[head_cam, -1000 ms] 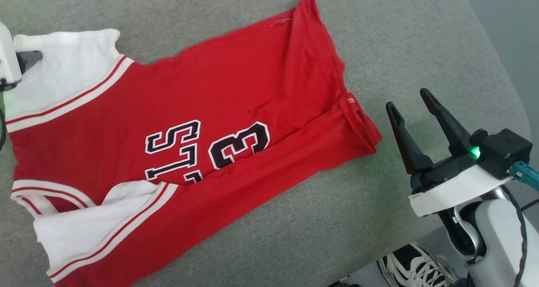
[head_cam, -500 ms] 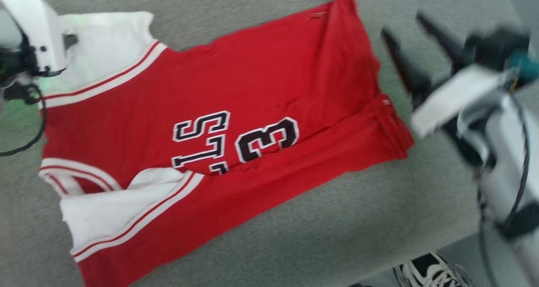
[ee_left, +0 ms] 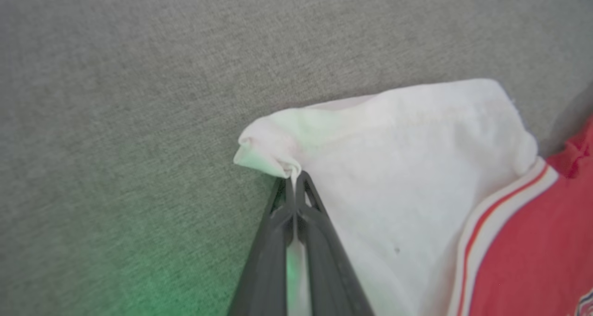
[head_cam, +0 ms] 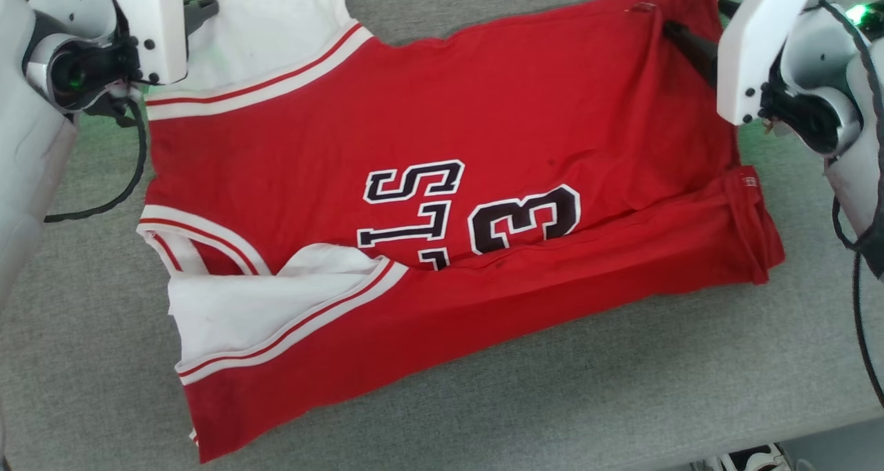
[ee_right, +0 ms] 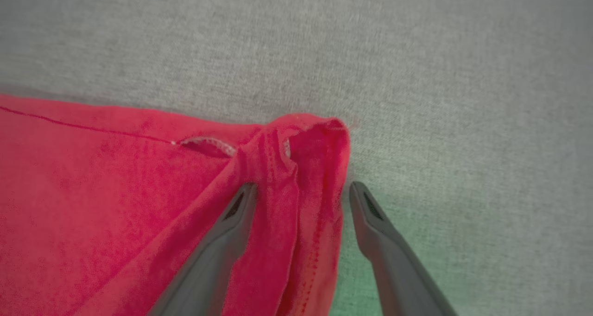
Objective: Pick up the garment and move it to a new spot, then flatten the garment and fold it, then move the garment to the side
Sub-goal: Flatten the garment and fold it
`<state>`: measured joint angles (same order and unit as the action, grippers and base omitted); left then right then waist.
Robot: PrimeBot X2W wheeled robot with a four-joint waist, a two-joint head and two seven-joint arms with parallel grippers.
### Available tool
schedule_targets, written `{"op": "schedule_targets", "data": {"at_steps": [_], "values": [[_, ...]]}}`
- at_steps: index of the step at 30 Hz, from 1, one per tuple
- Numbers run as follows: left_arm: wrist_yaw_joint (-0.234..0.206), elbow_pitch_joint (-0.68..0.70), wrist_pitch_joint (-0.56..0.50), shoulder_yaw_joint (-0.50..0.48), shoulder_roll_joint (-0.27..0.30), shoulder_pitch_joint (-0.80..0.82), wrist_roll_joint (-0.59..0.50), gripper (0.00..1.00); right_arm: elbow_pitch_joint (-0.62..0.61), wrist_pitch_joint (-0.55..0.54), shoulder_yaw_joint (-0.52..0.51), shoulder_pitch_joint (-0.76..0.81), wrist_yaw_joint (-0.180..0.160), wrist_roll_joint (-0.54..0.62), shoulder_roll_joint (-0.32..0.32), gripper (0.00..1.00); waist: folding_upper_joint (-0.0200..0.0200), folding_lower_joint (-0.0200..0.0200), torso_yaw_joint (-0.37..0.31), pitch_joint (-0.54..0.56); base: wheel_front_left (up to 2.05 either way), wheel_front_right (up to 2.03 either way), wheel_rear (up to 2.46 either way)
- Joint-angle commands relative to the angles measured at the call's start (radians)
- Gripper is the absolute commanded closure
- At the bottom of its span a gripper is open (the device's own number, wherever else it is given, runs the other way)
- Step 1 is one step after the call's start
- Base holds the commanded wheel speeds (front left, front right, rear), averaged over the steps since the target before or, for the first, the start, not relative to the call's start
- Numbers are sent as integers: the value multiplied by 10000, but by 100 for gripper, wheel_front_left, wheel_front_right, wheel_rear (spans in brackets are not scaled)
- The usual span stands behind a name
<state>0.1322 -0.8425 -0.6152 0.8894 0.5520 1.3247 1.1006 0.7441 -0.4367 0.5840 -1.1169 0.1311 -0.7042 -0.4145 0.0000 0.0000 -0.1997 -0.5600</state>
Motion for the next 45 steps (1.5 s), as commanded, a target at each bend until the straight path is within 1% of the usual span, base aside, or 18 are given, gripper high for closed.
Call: {"op": "schedule_targets", "data": {"at_steps": [1, 4, 6, 7, 11, 14, 15, 18, 21, 26, 30, 33, 34, 36, 38, 39, 42, 45], "values": [[-45, -172, -53, 246, 25, -268, -14, 100, 201, -485, 352, -296, -7, -317, 38, 0, 0, 0, 133, -105, 0, 0, 0], [-41, -82, -14, 383, -22, -218, 65, 100, 527, -958, 813, -448, -6, -681, 119, 0, 0, 0, 247, -137, 0, 0, 0], [-40, 41, 105, 452, -66, -199, 130, 100, 602, -1077, 1083, -519, -4, -908, 94, 75, 0, 0, 320, -123, 0, 0, 0], [-37, 137, 210, 466, -105, -212, 205, 100, 656, -1004, 1139, -550, -4, -1020, 52, 100, 0, 0, 365, -95, 0, 0, 0], [-35, 702, 1038, 549, -148, -302, 398, 100, 753, -545, 1277, -602, -9, -1335, -332, 100, 0, 0, 539, 223, 0, 0, 0], [-34, 1101, 1780, 663, -163, -457, 563, 100, 719, -89, 1346, -564, -9, -1577, -615, 100, 0, 0, 782, 735, 0, 0, 0], [-34, 1101, 1780, 663, -163, -457, 563, 100, 719, -89, 1346, -564, -9, -1577, -615, 100, 0, 0, 782, 735, 0, 0, 0], [-33, 1648, 2493, 752, -134, -860, 832, 100, 463, 229, 1461, -221, -9, -1903, -894, 100, 0, 0, 1077, 1355, 0, 0, 0], [-33, 2480, 3240, 824, 73, -1324, 1259, 100, -5, 493, 1572, 302, -9, -2266, -1384, 100, 0, 0, 1400, 1945, 0, 0, 0], [-33, 4125, 4501, 1027, 750, -2548, 1654, 100, -1076, 787, 1793, 1501, -7, -2736, -2291, 100, 0, 0, 1896, 2646, 0, 0, 0], [-33, 5385, 5708, 1023, 1551, -4064, 1971, 100, -1895, 911, 1815, 2577, -7, -2978, -2933, 100, 0, 0, 2085, 3110, 0, 0, 0], [-66, 6217, 6674, 1022, 2006, -5388, 2194, 100, -2463, 965, 1708, 3481, -7, -3125, -3347, 100, 0, 0, 2247, 3411, 0, 0, 0], [-111, 6522, 6960, 1047, 2170, -5811, 2189, 100, -2682, 979, 1657, 3787, -7, -3176, -3478, 100, 0, 0, 2296, 3459, 0, 0, 0], [-350, 7027, 7519, 1063, 2340, -6657, 2357, 100, -3037, 1079, 1438, 4441, -7, -3278, -3788, 100, 0, 0, 2405, 3508, 0, 0, 0], [-605, 7549, 7971, 1226, 2477, -7391, 2221, 100, -3315, 1230, 1122, 5115, -7, -3372, -4046, 100, 0, 0, 2497, 3505, 0, 0, 0], [-752, 7696, 8176, 1225, 2477, -7714, 2267, 100, -3429, 1325, 972, 5426, -7, -3360, -4126, 100, 0, 0, 2523, 3492, 0, 0, 0], [-998, 7993, 8572, 1098, 2255, -8534, 2478, 100, -3584, 1613, 427, 6299, -7, -3350, -4222, 100, 0, 0, 2614, 3439, 0, 0, 0], [-1092, 7806, 8711, 1045, 1946, -9121, 2379, 100, -3578, 1746, -44, 6943, -9, -3181, -4155, 100, 0, 0, 2667, 3370, 0, 0, 0]]}}
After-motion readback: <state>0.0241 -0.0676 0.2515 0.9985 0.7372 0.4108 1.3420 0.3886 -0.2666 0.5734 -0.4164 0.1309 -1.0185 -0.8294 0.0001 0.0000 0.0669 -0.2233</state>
